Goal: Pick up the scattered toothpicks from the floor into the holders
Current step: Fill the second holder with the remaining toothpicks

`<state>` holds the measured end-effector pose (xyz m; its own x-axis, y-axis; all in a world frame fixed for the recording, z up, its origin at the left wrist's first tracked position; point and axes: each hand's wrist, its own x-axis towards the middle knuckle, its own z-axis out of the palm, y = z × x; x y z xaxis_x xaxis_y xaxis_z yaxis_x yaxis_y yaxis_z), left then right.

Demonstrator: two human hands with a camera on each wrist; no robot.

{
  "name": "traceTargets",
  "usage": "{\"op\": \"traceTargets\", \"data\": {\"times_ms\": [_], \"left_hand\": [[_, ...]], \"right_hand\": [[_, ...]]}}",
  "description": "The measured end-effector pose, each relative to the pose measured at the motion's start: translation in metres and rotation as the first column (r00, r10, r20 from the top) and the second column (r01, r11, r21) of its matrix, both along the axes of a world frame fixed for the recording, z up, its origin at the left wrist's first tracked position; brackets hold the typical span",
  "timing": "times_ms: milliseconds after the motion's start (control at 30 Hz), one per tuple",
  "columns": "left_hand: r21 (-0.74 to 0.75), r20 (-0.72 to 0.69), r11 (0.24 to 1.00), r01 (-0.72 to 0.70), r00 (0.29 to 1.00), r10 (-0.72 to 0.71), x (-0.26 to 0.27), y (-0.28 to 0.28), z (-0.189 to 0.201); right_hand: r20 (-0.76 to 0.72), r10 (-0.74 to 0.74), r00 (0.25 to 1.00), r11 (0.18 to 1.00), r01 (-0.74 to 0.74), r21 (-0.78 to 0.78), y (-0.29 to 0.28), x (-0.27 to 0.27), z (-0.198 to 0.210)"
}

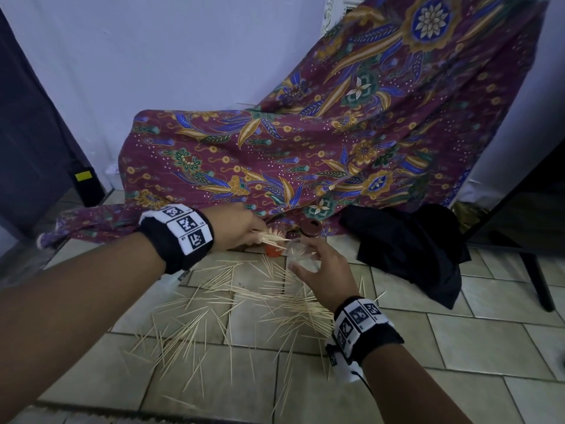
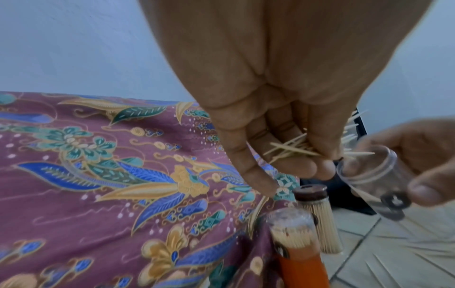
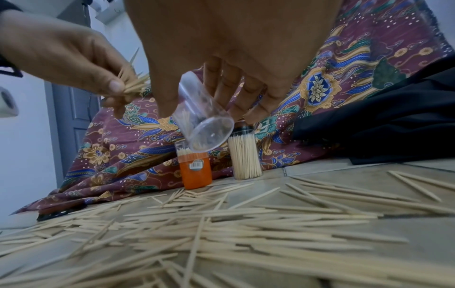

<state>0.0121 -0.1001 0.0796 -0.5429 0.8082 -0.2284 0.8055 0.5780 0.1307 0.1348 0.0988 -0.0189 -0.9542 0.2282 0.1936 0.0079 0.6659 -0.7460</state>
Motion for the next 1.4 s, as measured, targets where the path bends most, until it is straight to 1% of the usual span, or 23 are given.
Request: {"op": "traceTargets", "data": {"times_ms": [100, 167, 300, 400, 500, 700, 800, 867, 1000, 1100, 1200, 1300, 1400], "left_hand": [[-0.001, 0.005, 1.000, 0.030, 1.000, -0.030, -0.002, 0.013, 0.010], [-0.048, 0.006, 0.998, 0.044, 0.999, -0.044, -0.004, 0.021, 0.011], [-0.154, 0.023, 0.988, 0.028, 0.999, -0.025, -0.010, 0.030, 0.010], [-0.183, 0.065, 0.982, 0.039, 0.997, -0.028, -0.013, 0.036, 0.012], [-0.236, 0.076, 0.971, 0.029, 0.997, -0.012, -0.012, 0.042, 0.013], [-0.320, 0.120, 0.947, 0.025, 0.993, 0.014, -0.006, 0.060, 0.013], [-0.400, 0.062, 0.916, 0.003, 0.998, 0.023, 0.001, 0.072, 0.014], [-0.415, 0.022, 0.910, -0.024, 0.999, 0.036, 0.005, 0.077, 0.015], [-0.374, -0.019, 0.927, -0.037, 0.999, 0.032, 0.008, 0.081, 0.016], [-0.328, -0.029, 0.942, -0.063, 0.998, 0.056, 0.010, 0.082, 0.016], [-0.282, 0.041, 0.957, -0.068, 0.996, 0.083, 0.010, 0.083, 0.019], [-0.177, 0.125, 0.982, -0.066, 0.988, 0.089, 0.008, 0.081, 0.018], [-0.041, 0.200, 0.992, -0.119, 0.972, 0.124, 0.009, 0.076, 0.012]], "right_hand": [[0.015, 0.014, 1.000, 1.000, -0.014, 0.008, -0.004, -0.002, 0.000], [0.008, 0.027, 1.000, 0.999, -0.027, 0.018, -0.006, -0.003, 0.001], [-0.003, 0.030, 1.000, 0.999, -0.030, 0.020, -0.007, -0.003, 0.004], [0.004, 0.034, 0.999, 0.998, -0.034, 0.046, -0.005, -0.004, 0.003], [0.013, 0.050, 0.999, 0.995, -0.051, 0.082, -0.004, -0.004, 0.003], [-0.011, 0.070, 0.997, 0.993, -0.068, 0.098, -0.007, -0.006, 0.005], [-0.022, 0.073, 0.997, 0.992, -0.070, 0.105, -0.009, -0.008, 0.006], [-0.012, 0.071, 0.997, 0.994, -0.069, 0.089, -0.008, -0.008, 0.006], [-0.015, 0.052, 0.999, 0.996, -0.051, 0.071, -0.004, -0.007, -0.001], [-0.037, 0.027, 0.999, 0.998, -0.025, 0.053, -0.002, -0.007, -0.009], [-0.044, 0.013, 0.999, 1.000, -0.011, 0.027, 0.001, -0.005, -0.014], [-0.032, 0.012, 0.999, 1.000, -0.012, 0.004, 0.001, -0.003, -0.019], [-0.042, 0.007, 0.999, 1.000, -0.008, -0.020, 0.001, -0.001, -0.023]]}}
